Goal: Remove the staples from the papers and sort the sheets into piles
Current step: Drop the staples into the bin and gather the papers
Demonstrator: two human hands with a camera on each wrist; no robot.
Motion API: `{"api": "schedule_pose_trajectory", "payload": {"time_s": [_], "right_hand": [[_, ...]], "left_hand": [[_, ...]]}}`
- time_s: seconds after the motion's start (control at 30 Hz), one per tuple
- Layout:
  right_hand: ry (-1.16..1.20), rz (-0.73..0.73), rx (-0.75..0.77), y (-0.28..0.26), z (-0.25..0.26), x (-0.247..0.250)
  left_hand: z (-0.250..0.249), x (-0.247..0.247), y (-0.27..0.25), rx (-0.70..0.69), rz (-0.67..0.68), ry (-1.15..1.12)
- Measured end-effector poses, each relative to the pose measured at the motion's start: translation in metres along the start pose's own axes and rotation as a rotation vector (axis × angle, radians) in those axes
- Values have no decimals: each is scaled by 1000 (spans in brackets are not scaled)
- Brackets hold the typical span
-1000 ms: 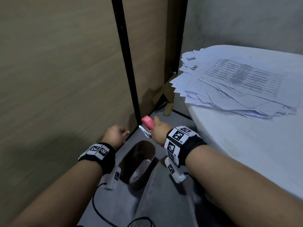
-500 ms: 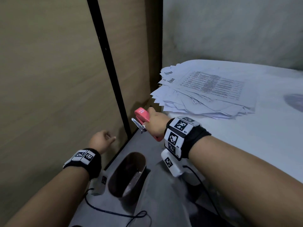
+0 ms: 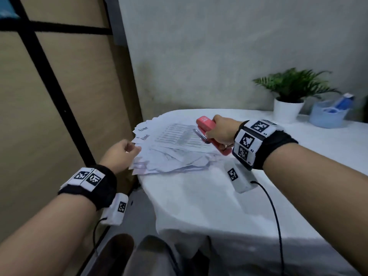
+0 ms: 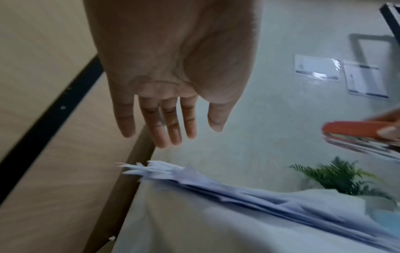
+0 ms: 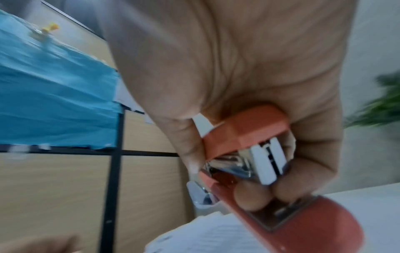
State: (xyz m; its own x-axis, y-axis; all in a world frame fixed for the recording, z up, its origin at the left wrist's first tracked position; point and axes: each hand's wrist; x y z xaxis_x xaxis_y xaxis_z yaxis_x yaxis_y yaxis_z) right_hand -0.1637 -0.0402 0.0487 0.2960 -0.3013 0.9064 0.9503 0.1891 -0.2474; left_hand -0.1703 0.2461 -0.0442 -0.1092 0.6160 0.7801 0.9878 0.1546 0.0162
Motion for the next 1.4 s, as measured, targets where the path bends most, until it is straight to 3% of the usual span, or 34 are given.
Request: {"api": "schedule_pose_trajectory", "payload": {"time_s": [0.23,0.3,0.43,0.53,0.6,0.67,0.8,0.9,1.07,1.2,1.27,1.33,1.4], "right_hand": [[-193,108,-335,1,-139,40],[-348,143,-420,11,-169,45],[-551,215,-499,60,-229,45],[-672,252,-467,91,-255,45],[-684,302,-544,83,-242,51],[-530,264,-552,74,-215,60],[-348,69,-344,102,-159,77],[-272,75,-169,152,-107,61],[-435,189,-71,209,-57,11],[-610,318,-87,261,-74,-22],[-547,394,-105,240,-55,-22],[-516,382,-34,194,-27,-14],[-446,462,0,171,-16,-1]], "left_hand": [[-38,-17,48,46,85,220],[-43,-18,64,87,117,271],[-55,-19,90,204,158,339],[-62,-19,105,294,239,413],[-60,-18,113,334,290,402],[-54,-17,121,382,339,331],[-50,-11,126,423,371,220],[-45,-3,129,414,428,240],[-46,6,127,394,477,471],[-48,7,119,307,411,565],[-43,11,119,304,405,488],[-34,15,124,329,465,366],[-29,19,124,374,545,219]]}}
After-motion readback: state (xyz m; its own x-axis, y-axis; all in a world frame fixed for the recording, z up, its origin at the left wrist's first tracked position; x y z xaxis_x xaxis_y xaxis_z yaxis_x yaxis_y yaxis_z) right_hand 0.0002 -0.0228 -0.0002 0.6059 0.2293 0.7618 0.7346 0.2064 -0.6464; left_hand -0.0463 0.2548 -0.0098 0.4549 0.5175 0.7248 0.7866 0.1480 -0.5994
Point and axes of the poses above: each hand's wrist, its own y-axis towards the middle knuckle, its own x-axis out of the back of the hand, z = x × y, and after that the axes turned 13 degrees about z, right-handed
